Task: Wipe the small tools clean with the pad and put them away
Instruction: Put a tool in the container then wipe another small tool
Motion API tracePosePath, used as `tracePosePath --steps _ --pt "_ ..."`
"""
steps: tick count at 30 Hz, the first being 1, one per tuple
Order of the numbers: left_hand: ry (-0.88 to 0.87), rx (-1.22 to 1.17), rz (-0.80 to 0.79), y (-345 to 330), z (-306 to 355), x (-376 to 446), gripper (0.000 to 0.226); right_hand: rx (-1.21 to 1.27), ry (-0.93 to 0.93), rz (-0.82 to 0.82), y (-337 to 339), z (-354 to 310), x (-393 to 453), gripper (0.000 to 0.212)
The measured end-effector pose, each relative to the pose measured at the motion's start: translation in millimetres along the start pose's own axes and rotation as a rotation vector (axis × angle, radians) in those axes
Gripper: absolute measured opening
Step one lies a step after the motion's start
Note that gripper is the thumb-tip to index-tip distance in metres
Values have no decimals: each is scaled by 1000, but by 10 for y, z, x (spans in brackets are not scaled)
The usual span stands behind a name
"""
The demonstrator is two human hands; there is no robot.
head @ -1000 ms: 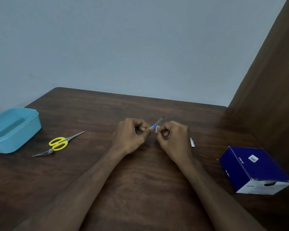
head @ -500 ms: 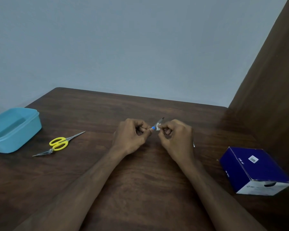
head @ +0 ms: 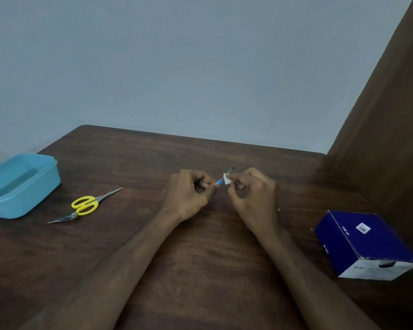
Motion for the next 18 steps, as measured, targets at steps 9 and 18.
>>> tracePosePath --steps 9,18 --pt "12 -23 8 -5 -24 18 15 -3 -4 38 31 13 5 22" --pt "1 -41 12 -9 -25 17 18 -76 27 -49 -60 51 -4 22"
Point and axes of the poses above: each hand's wrist, its own x-axis towards the middle knuckle, its own y-axis out of the back of the hand, z = x × y, the point moved 4 cm from there along x, towards the middle knuckle, and after that the axes turned 11 degrees about z, right-handed, at the moved point
